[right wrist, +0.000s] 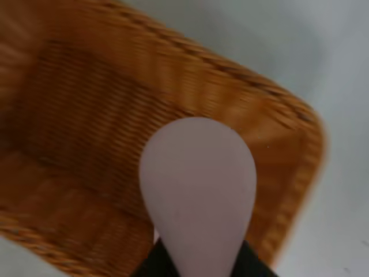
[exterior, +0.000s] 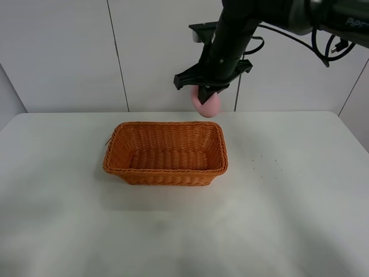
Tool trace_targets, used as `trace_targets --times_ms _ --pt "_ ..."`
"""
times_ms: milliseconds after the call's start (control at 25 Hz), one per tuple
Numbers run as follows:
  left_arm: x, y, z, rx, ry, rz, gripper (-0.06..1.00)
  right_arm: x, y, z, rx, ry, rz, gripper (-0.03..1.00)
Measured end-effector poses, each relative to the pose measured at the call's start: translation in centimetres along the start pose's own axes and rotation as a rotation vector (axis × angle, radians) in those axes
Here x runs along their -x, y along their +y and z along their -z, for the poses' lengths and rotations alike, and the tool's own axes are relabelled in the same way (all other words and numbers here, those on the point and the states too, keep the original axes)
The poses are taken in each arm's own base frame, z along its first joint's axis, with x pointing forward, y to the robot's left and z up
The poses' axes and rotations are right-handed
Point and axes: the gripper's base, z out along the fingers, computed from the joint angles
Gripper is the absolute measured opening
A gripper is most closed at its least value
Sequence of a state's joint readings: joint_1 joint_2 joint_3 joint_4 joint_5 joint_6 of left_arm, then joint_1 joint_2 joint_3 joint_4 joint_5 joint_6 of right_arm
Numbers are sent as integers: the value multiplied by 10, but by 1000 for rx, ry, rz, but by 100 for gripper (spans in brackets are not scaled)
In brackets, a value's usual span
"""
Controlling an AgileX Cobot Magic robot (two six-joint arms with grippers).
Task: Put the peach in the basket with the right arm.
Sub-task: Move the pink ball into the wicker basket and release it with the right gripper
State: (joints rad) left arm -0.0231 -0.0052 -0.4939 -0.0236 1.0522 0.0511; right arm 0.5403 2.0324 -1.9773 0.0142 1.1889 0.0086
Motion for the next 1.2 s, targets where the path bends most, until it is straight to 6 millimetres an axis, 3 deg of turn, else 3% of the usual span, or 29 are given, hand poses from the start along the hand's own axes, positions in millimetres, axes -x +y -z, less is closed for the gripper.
trace_targets --times_ms 160,360,760,960,1040,1200 --pt "0 0 0 0 0 0 99 4 35 -8 35 -45 67 0" --pt "0 0 0 0 0 0 99 5 65 -41 59 -57 116 0" --pt "0 0 0 0 0 0 99 -5 74 -145 58 5 117 0" --pt "0 0 0 0 0 0 99 -10 74 -166 57 17 78 2" --pt "0 0 0 0 0 0 99 -10 74 -167 56 20 72 9" --pt "0 0 0 0 0 0 99 -11 74 -167 58 33 67 40"
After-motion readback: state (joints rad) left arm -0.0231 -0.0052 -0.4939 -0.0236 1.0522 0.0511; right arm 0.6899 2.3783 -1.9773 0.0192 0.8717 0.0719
